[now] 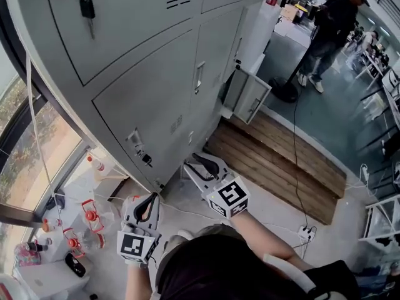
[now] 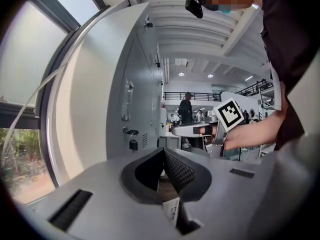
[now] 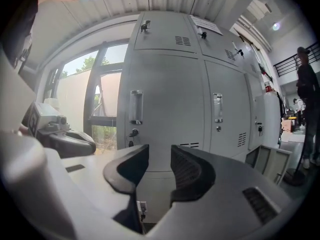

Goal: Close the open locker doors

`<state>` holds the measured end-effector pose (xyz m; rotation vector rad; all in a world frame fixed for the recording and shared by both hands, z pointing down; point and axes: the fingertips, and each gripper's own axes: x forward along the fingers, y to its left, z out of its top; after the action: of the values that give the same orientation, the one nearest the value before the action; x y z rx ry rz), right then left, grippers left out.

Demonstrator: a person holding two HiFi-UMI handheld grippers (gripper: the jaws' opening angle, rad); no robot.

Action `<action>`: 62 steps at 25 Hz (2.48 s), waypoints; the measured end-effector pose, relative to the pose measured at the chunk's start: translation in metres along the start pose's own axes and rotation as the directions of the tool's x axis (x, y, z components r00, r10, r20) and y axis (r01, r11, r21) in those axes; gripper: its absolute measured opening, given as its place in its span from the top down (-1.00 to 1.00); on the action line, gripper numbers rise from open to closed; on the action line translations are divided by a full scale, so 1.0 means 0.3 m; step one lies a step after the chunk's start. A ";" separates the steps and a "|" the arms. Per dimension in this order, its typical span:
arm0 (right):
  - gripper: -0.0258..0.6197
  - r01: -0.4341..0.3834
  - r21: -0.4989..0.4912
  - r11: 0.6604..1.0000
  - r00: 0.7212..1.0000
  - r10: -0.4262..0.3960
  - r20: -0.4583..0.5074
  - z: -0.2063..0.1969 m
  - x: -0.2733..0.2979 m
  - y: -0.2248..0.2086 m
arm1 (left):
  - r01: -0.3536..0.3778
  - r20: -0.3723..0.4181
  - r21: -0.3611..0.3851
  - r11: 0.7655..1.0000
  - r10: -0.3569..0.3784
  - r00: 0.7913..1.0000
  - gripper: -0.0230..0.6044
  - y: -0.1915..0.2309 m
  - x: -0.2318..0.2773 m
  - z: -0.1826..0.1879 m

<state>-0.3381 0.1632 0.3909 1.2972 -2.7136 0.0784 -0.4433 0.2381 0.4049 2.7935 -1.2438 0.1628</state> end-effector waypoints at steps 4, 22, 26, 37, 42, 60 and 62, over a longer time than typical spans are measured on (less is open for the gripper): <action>0.51 0.072 0.013 0.997 0.997 -0.072 -0.014 -0.034 -0.082 -0.062 | 0.071 -0.009 0.003 0.997 -0.071 0.997 0.90 -0.051 0.060 -0.003; 0.51 0.243 0.075 0.967 0.966 -0.235 -0.111 -0.231 -0.287 -0.312 | 0.233 -0.087 0.005 0.972 -0.232 0.969 0.90 -0.191 0.315 -0.059; 0.51 0.236 0.089 0.968 0.965 -0.223 -0.134 -0.285 -0.278 -0.396 | 0.224 -0.110 0.000 0.975 -0.223 0.969 0.90 -0.192 0.399 -0.074; 0.51 0.172 0.137 0.976 0.963 -0.137 -0.231 -0.478 -0.240 -0.600 | 0.156 -0.211 -0.038 0.987 -0.160 0.964 0.90 -0.193 0.591 -0.140; 0.51 0.131 0.151 0.980 0.958 -0.086 -0.275 -0.590 -0.202 -0.671 | 0.120 -0.255 -0.048 0.992 -0.129 0.958 0.90 -0.193 0.654 -0.204; 0.49 -0.021 0.210 0.977 0.881 0.118 -0.459 -1.061 -0.078 -0.789 | -0.021 -0.403 -0.075 0.997 -0.011 0.915 0.90 -0.204 0.796 -0.431; 0.49 -0.035 0.219 0.975 0.869 0.138 -0.475 -1.116 -0.063 -0.792 | -0.031 -0.404 -0.063 0.998 0.003 0.915 0.90 -0.192 0.799 -0.463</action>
<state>-0.1092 0.0632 0.7171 1.0183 -2.3614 0.6234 -0.2502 0.1162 0.5717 2.5112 -1.1435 0.6491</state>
